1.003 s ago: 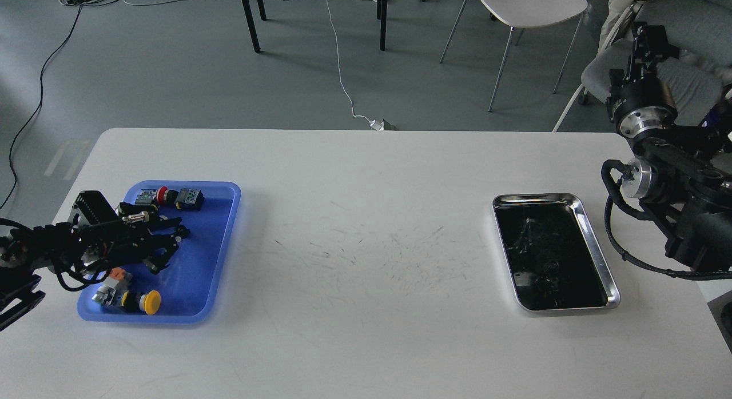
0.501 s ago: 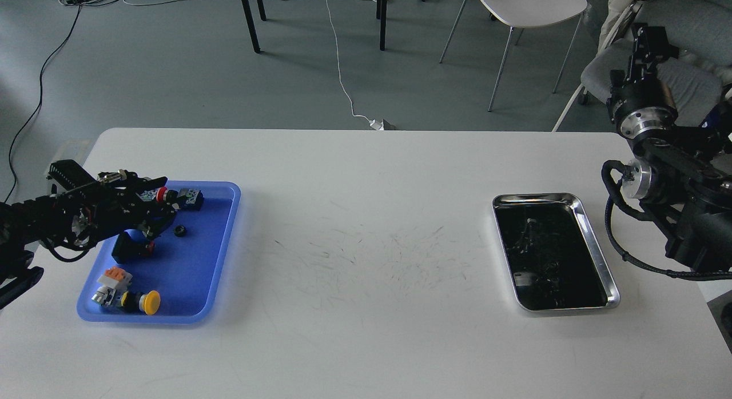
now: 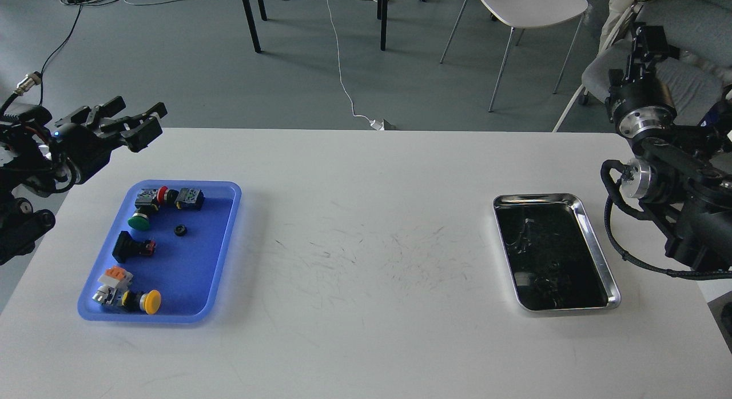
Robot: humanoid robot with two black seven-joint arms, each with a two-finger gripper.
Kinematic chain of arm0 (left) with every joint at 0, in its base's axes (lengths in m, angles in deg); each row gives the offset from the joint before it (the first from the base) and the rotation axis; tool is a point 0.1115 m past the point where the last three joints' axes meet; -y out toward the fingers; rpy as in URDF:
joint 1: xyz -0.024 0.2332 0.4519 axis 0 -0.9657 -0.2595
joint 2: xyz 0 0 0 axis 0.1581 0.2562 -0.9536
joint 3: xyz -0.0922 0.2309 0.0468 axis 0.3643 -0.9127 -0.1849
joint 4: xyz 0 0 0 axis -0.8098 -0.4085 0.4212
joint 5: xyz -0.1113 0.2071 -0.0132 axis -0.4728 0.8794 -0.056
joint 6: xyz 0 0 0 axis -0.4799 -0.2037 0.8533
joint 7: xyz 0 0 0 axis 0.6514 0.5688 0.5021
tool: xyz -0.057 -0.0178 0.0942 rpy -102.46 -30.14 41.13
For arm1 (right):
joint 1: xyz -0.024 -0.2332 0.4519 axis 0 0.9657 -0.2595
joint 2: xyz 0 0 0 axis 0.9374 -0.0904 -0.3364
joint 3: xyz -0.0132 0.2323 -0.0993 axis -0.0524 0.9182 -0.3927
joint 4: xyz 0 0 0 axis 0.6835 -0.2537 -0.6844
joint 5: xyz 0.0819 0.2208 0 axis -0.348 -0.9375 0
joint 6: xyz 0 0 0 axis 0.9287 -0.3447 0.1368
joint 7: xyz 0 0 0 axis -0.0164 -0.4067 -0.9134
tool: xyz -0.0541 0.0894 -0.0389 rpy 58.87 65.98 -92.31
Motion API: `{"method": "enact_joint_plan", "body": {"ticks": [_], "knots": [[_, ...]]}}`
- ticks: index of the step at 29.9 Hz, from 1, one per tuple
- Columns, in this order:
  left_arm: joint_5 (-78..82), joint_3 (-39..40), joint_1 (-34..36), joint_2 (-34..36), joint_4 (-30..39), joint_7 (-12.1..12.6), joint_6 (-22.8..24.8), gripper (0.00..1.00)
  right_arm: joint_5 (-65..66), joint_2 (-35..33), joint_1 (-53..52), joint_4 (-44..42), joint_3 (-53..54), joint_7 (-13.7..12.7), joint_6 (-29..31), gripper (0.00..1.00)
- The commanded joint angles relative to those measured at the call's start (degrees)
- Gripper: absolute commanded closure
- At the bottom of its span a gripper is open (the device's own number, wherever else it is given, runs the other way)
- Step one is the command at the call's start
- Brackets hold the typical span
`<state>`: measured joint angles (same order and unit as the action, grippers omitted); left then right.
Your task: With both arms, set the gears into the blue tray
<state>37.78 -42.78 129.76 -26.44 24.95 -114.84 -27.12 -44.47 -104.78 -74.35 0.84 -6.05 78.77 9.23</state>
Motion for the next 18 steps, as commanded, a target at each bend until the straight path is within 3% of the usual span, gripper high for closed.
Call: {"method": "enact_joint_plan", "body": {"ticks": [1,5,13,18], "knots": [[-10.45,0.06,1.85,-2.35,0.18,-0.03,0.0,0.04,0.01,-0.04,-0.26,0.15,-0.2,0.0,0.0,0.04],[-17.66,0.41,4.39,-3.41,0.27,-0.03,1.4,0.04,0.01,-0.04,-0.35,0.5,-1.34,0.0,0.0,0.04],[-36.82,3.39,10.73,-6.93,-0.26,-0.03,12.38,0.04,0.01,-1.97,-0.61,3.13,-3.98,0.0,0.0,0.04],[-42.19,4.19,12.84,-11.14,-0.26,-0.03,13.36,0.03,0.88,-4.52,-0.53,5.51,-4.15,0.0,0.09,0.04]]}}
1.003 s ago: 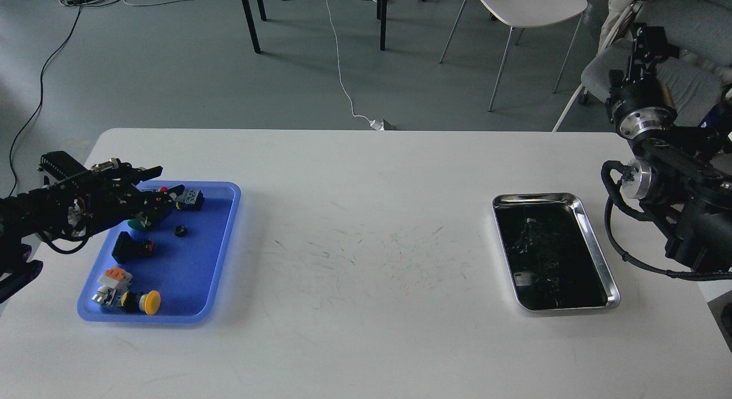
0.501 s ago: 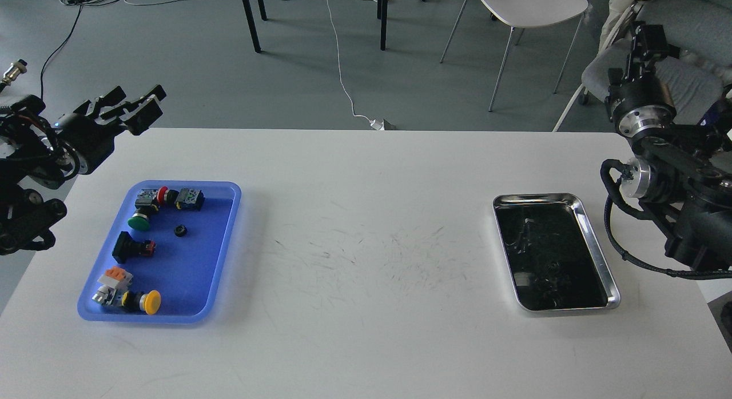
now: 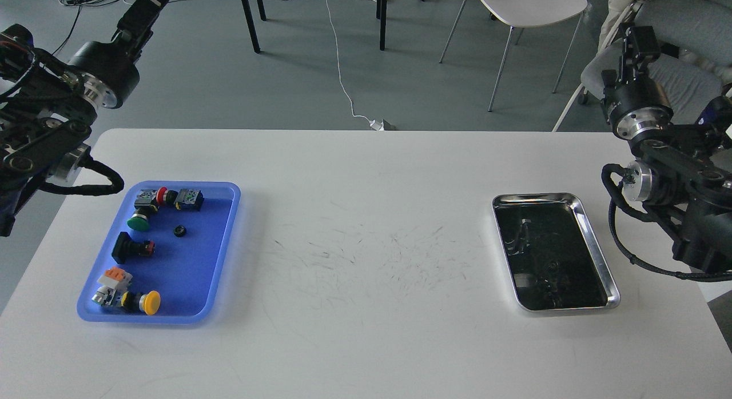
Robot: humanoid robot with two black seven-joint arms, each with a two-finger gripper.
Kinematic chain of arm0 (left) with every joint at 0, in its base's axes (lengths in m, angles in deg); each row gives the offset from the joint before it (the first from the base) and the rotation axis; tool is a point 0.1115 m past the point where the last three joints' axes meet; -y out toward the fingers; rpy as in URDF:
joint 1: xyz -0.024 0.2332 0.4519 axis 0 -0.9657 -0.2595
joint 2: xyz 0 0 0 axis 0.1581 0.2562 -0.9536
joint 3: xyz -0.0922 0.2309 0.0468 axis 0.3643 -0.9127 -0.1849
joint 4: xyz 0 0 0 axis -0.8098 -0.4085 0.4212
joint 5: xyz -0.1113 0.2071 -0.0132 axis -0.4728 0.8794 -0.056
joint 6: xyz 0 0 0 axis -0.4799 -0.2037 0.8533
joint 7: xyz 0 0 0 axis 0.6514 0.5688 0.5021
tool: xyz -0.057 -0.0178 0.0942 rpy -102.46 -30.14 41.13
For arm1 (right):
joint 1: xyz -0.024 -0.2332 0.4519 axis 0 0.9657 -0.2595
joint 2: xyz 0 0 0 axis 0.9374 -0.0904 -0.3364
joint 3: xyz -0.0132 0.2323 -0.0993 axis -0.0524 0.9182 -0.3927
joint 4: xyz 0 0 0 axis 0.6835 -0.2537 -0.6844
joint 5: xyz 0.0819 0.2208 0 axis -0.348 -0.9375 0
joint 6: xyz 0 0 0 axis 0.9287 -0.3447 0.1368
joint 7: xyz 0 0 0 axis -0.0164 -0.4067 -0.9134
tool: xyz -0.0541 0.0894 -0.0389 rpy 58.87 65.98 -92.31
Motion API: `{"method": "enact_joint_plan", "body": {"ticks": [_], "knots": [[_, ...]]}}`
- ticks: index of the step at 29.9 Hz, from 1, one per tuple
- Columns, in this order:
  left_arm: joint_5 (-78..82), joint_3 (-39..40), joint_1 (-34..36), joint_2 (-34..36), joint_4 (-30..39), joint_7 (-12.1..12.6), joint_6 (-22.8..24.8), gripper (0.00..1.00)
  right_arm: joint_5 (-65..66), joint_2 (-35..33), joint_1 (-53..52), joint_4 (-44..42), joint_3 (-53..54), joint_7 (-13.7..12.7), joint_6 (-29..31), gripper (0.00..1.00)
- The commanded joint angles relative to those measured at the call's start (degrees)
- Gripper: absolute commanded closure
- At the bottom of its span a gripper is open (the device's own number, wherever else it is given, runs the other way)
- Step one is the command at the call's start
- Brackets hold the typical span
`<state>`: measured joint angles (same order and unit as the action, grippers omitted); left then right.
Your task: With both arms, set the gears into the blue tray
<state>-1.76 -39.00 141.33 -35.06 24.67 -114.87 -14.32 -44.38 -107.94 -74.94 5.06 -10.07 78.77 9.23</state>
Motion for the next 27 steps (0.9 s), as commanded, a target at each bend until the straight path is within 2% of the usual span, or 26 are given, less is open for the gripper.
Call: {"method": "enact_joint_plan", "body": {"ticks": [1,6,8,10,14,16,17,19,27], "knots": [[-3.1,0.5,1.54,-3.13,0.02,0.0,1.0,0.04,1.49,-1.71,0.06,1.72,-0.39,0.0,0.09,0.04],[-4.6,1.64,1.72,-6.22,0.02,0.0,4.69,0.04,2.29,-3.73,-0.03,4.63,-1.8,0.0,0.18,0.04],[-5.12,3.48,1.54,-8.84,0.63,0.0,8.98,0.03,2.37,-6.7,0.06,8.12,-2.15,0.0,0.53,0.04],[-6.26,5.24,1.45,-10.51,0.82,0.0,11.27,0.03,2.37,-7.77,0.06,9.89,-2.33,0.0,0.61,0.04],[-10.13,8.32,1.01,-14.12,0.2,0.0,13.22,0.03,2.29,-10.41,0.41,12.36,-2.15,0.0,0.53,0.04],[-11.63,8.94,0.84,-15.27,0.02,1.97,13.22,0.03,2.37,-10.94,0.68,13.24,-2.15,0.0,0.35,0.04],[-13.11,9.29,0.58,-16.49,0.02,4.5,13.48,0.03,2.29,-11.11,0.85,13.76,-2.15,0.0,0.09,0.04],[-13.82,9.46,0.22,-17.11,-0.06,5.67,13.65,0.03,2.29,-11.2,0.94,13.86,-1.98,0.0,0.0,0.04],[-17.34,12.8,-3.56,-17.47,0.38,3.74,16.12,0.04,2.29,-11.11,1.2,13.86,-1.36,0.0,-0.18,0.04]]}}
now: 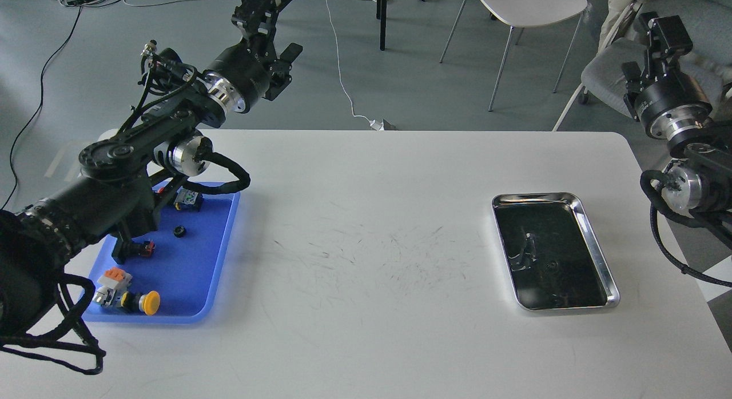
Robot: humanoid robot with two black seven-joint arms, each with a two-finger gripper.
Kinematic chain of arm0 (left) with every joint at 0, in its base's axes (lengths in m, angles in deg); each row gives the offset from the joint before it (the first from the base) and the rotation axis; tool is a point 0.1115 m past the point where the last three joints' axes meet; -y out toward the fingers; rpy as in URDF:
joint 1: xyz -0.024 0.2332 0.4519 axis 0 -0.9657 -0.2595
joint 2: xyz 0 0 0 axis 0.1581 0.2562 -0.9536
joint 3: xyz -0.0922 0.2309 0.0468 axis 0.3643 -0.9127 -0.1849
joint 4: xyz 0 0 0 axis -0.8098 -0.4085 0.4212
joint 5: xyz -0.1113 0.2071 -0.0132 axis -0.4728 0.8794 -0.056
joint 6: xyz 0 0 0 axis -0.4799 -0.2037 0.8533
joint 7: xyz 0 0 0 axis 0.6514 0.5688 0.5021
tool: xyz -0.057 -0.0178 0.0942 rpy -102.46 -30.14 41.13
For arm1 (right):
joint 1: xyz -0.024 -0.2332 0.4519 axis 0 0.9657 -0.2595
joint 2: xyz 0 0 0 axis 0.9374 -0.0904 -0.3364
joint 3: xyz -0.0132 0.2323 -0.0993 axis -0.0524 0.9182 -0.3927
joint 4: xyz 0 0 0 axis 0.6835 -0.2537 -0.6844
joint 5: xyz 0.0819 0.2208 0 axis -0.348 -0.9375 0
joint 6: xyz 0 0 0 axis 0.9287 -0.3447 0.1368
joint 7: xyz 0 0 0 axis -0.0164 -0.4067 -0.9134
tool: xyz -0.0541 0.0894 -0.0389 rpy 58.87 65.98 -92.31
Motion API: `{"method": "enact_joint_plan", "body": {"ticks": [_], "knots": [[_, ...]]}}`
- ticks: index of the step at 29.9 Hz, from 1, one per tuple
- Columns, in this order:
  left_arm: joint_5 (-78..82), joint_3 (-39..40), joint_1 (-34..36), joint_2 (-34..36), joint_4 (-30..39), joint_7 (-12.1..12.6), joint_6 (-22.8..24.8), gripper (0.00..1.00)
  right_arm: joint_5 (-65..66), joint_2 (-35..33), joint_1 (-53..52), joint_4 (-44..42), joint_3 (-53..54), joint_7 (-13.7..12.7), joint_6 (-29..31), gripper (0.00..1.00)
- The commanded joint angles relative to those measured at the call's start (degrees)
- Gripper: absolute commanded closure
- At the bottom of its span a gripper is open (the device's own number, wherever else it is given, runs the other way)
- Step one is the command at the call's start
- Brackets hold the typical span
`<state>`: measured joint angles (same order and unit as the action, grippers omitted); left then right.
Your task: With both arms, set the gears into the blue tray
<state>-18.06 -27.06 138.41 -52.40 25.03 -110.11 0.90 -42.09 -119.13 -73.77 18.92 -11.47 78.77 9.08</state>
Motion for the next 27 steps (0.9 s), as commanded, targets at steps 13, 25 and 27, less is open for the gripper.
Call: {"method": "enact_joint_plan", "body": {"ticks": [13,25,27], "knots": [[-4.73,0.86,-2.57,-0.83,-0.51,2.84,3.72,0.03,-0.01,-1.5,0.13,2.63,-0.67,0.0,1.12,0.04],[-6.66,3.22,-4.15,-2.59,-0.6,6.27,3.37,0.03,2.8,-8.97,-0.58,12.47,-7.88,0.0,3.14,0.04],[-6.84,3.58,-4.41,-2.59,-0.69,6.27,2.66,0.03,4.99,-10.55,-0.58,13.7,-7.96,0.0,4.54,0.04]]}}
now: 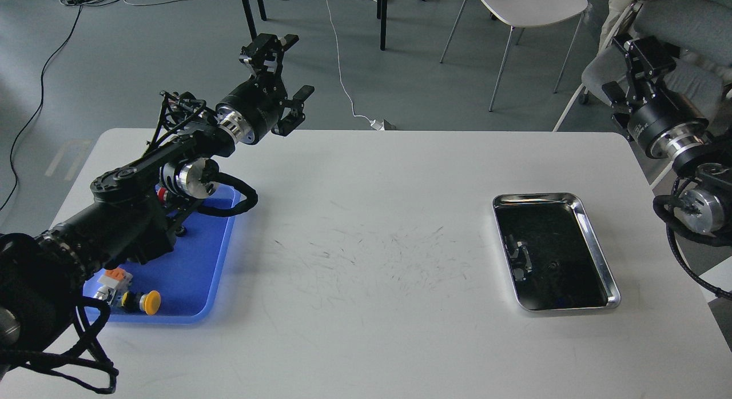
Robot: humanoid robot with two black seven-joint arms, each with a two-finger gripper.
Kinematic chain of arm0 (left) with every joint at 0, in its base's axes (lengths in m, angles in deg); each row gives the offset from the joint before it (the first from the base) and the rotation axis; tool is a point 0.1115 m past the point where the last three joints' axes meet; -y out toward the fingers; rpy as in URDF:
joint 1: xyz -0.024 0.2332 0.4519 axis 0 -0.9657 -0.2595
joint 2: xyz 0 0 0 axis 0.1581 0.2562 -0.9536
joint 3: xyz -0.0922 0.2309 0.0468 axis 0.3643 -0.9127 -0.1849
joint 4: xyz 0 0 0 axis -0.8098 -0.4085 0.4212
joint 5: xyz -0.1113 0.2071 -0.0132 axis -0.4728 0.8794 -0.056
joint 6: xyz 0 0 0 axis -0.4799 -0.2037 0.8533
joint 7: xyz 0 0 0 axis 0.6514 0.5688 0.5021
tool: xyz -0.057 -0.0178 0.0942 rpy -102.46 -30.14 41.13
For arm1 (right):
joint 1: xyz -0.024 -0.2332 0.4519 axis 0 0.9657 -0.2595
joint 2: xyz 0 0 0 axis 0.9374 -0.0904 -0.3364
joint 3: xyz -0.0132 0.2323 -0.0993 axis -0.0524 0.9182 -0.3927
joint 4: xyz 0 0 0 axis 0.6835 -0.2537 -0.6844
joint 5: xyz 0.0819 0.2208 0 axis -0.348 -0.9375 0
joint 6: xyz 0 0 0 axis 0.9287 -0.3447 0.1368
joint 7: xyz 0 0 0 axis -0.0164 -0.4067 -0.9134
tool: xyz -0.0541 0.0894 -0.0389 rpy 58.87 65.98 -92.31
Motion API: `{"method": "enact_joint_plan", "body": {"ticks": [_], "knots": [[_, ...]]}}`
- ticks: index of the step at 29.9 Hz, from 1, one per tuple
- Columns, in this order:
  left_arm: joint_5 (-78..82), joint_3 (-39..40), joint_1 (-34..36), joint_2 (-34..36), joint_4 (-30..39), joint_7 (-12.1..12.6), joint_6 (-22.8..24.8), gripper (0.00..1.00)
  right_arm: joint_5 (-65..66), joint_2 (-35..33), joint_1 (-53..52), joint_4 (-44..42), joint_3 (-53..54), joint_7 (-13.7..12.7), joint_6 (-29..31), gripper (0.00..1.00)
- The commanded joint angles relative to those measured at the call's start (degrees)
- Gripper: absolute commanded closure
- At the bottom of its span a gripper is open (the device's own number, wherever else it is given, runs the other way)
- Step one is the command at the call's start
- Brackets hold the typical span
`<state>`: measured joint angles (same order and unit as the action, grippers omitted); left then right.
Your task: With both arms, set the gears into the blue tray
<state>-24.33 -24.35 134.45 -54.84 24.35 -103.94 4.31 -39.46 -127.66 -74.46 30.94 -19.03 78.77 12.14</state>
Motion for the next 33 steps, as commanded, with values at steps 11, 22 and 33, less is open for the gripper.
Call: {"method": "enact_joint_plan", "body": {"ticks": [11,22,33], "knots": [[-0.65,1.05,-0.46,-1.64,-0.19,-0.42,-2.33,0.03,24.77,-8.88,-2.52,5.11,-10.24,0.0,13.52,0.04],[-0.74,0.97,-0.37,-2.26,-0.98,-0.95,-2.51,0.03,39.03,-13.19,-4.19,5.29,-10.24,0.0,17.74,0.01],[-0.74,1.05,-0.37,-2.0,-0.89,-1.48,-2.95,0.03,39.64,-15.04,-3.75,8.89,-10.68,0.0,18.09,0.03]]}}
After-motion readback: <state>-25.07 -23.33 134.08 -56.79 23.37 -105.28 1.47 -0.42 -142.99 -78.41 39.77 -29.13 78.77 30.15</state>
